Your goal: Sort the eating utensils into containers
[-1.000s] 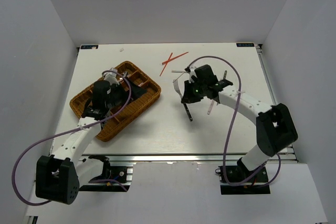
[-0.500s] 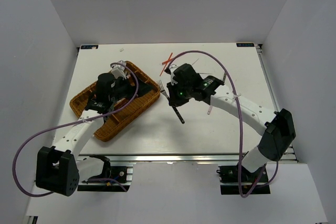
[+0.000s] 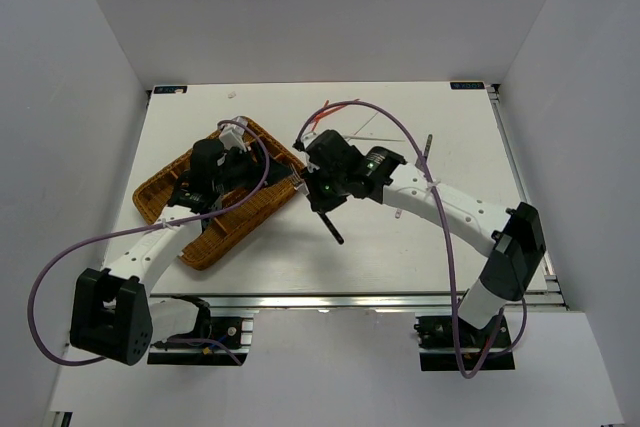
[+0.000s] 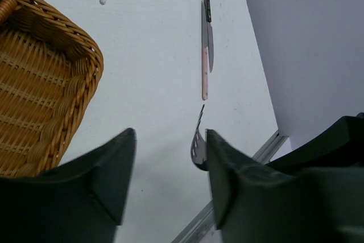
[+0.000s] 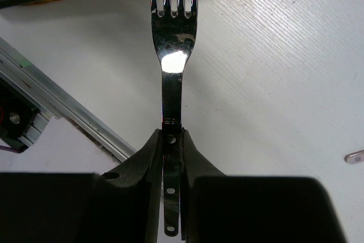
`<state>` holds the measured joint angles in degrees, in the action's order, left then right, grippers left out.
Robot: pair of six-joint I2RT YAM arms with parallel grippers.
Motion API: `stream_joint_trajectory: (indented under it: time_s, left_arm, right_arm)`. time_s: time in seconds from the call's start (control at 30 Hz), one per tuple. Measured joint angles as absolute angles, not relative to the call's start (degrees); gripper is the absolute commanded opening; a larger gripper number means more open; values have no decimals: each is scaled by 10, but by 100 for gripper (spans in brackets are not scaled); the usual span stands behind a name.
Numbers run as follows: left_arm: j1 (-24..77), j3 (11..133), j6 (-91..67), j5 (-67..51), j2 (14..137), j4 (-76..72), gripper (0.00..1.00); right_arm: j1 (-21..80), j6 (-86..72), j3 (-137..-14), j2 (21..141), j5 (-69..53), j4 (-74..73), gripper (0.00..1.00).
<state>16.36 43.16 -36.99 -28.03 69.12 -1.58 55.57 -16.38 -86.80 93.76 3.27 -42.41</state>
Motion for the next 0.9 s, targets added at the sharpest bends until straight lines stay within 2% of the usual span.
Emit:
stream_joint_trajectory:
  time_s: [0.07, 0.17, 0.37, 0.43, 0.57, 0.6, 0.67, 0.7, 0.73, 0.9]
  left_arm:
    - [165, 432, -373, -281, 691, -21, 48]
    - [167, 432, -375, -285, 696, -27, 46]
    - [170, 432, -381, -293, 706, -36, 23]
    - [171, 432, -382, -294, 709, -38, 2]
    - [170, 432, -372, -302, 713, -34, 0]
    - [170, 432, -372, -302, 713, -34, 0]
    - [171, 432, -372, -294, 713, -33, 0]
    - [171, 432, -375, -286, 713, -30, 0]
    - [171, 433, -378, -272, 712, -23, 0]
    - [173, 464, -396, -114, 712, 74, 0]
  right_arm:
    - [561, -165, -876, 941, 33, -425, 0]
    - [567, -168, -885, 943, 33, -428, 0]
    - [572, -171, -905, 962, 30, -436, 0]
    - [574, -171, -907, 970, 19, -434, 0]
    - [574, -168, -907, 972, 17, -436, 0]
    - [574, -167, -907, 972, 18, -436, 7]
    - [574, -167, -906, 972, 20, -435, 38]
    - [574, -168, -905, 972, 27, -432, 81]
    - [574, -172, -903, 972, 33, -426, 89]
    - [557, -180, -863, 935, 57, -402, 89]
